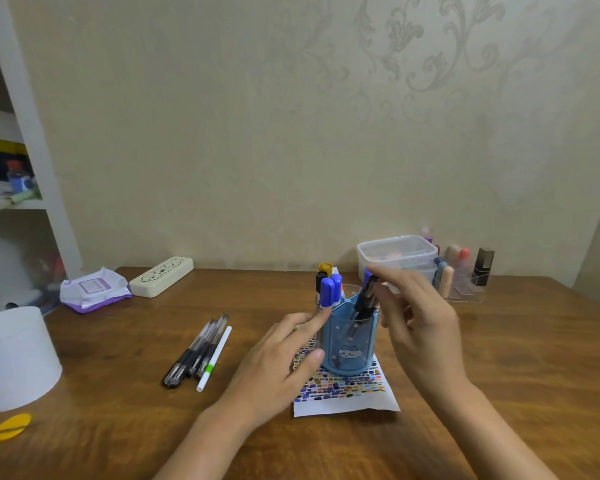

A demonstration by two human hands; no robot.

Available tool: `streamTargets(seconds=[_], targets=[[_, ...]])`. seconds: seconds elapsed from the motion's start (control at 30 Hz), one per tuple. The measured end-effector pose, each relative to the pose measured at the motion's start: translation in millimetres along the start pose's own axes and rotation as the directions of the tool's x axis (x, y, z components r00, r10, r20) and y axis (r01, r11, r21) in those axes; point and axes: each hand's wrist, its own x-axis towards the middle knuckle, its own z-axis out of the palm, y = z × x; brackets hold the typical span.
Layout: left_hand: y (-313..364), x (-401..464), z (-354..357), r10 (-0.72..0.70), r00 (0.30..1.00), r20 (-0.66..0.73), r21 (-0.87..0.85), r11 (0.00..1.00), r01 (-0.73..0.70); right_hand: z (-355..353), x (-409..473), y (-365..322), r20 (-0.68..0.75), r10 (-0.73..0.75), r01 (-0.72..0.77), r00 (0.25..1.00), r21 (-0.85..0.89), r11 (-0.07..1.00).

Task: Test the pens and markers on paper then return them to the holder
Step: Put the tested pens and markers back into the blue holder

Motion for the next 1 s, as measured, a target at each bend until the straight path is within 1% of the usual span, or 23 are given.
streamTargets(seconds=[0.1, 0.2, 0.37, 0.4, 0.47, 0.53, 0.6, 0.63, 0.67, 0.77, 0.87, 1.0], targets=[[-0.1, -0.3, -1.3, -0.003, 1.000, 0.000, -0.013, 1.000, 0.003, 5.4, -4.1, 0.7, 0.063, 0.003, 0.000, 0.998, -0.049, 0.999], [0.2, -0.3, -1.6, -0.014, 1.000, 0.003, -0.018, 1.000, 0.014, 11.7, -8.6, 2.9, 0.154, 0.046, -0.030, 0.987, -0.103, 0.994], [-2.1, -0.7, -7.0, -0.063, 0.998, 0.031, 0.026, 0.998, 0.063, 11.8, -11.9, 1.2, 0.198, 0.058, -0.040, 0.979, -0.093, 0.995], [-3.2, -0.8, -8.5, -0.086, 0.996, 0.015, 0.046, 0.995, 0.085, 11.5, -12.0, 0.5, 0.202, 0.056, -0.039, 0.978, -0.086, 0.996], [-9.5, -0.9, -12.4, -0.178, 0.982, -0.068, 0.128, 0.974, 0.186, 11.7, -12.3, -0.6, 0.201, 0.052, -0.040, 0.978, -0.063, 0.997], [-22.0, -2.4, -17.5, -0.305, 0.938, -0.165, 0.245, 0.908, 0.339, 11.7, -12.7, -1.9, 0.194, 0.051, -0.044, 0.980, -0.037, 0.998], [-32.9, -5.3, -20.0, -0.437, 0.885, -0.160, 0.365, 0.807, 0.464, 11.3, -12.5, -2.6, 0.191, 0.060, -0.057, 0.980, -0.017, 0.998], [-36.8, -6.6, -19.4, -0.483, 0.864, -0.142, 0.387, 0.776, 0.497, 11.3, -12.6, -2.5, 0.193, 0.065, -0.063, 0.979, -0.015, 0.998], [-38.6, -7.3, -18.3, -0.511, 0.850, -0.125, 0.381, 0.766, 0.517, 11.4, -12.9, -2.3, 0.195, 0.070, -0.068, 0.978, -0.018, 0.998], [-36.5, -8.1, -15.4, -0.538, 0.839, -0.079, 0.363, 0.769, 0.527, 11.9, -14.2, -3.0, 0.207, 0.083, -0.080, 0.975, -0.025, 0.997], [-35.8, -7.1, -14.1, -0.536, 0.842, -0.069, 0.374, 0.768, 0.520, 12.3, -14.0, -4.2, 0.218, 0.091, -0.090, 0.972, -0.018, 0.996], [-32.6, -4.2, -11.9, -0.469, 0.881, -0.066, 0.258, 0.845, 0.469, 12.2, -14.3, -3.3, 0.228, 0.110, -0.107, 0.967, -0.027, 0.994]])
